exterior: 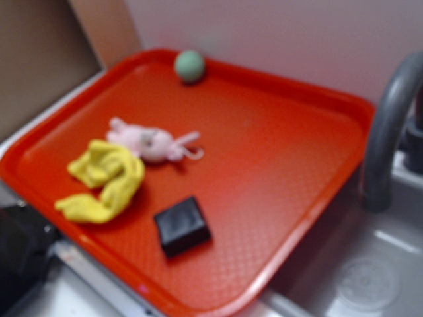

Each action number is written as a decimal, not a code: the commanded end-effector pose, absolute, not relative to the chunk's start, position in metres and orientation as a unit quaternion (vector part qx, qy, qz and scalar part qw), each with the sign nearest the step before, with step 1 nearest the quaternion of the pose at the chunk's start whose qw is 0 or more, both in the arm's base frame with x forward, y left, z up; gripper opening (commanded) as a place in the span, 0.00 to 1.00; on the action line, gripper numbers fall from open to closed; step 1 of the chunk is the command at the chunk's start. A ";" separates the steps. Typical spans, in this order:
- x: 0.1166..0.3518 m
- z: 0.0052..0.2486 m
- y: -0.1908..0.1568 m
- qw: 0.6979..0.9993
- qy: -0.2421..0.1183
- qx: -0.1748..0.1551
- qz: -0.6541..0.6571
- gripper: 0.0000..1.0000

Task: Grab the yellow cloth.

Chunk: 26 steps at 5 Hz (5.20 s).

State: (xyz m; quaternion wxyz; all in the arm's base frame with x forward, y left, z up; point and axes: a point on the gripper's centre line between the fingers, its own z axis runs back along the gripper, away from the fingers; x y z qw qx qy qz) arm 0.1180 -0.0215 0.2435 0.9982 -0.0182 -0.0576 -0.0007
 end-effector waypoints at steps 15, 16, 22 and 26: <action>0.185 0.084 -0.037 0.960 -0.035 -0.068 0.269 1.00; 0.185 0.084 -0.037 0.960 -0.035 -0.068 0.269 1.00; 0.173 0.061 -0.025 0.956 -0.051 -0.067 0.280 0.00; 0.179 0.243 0.042 0.992 -0.098 -0.075 0.029 0.00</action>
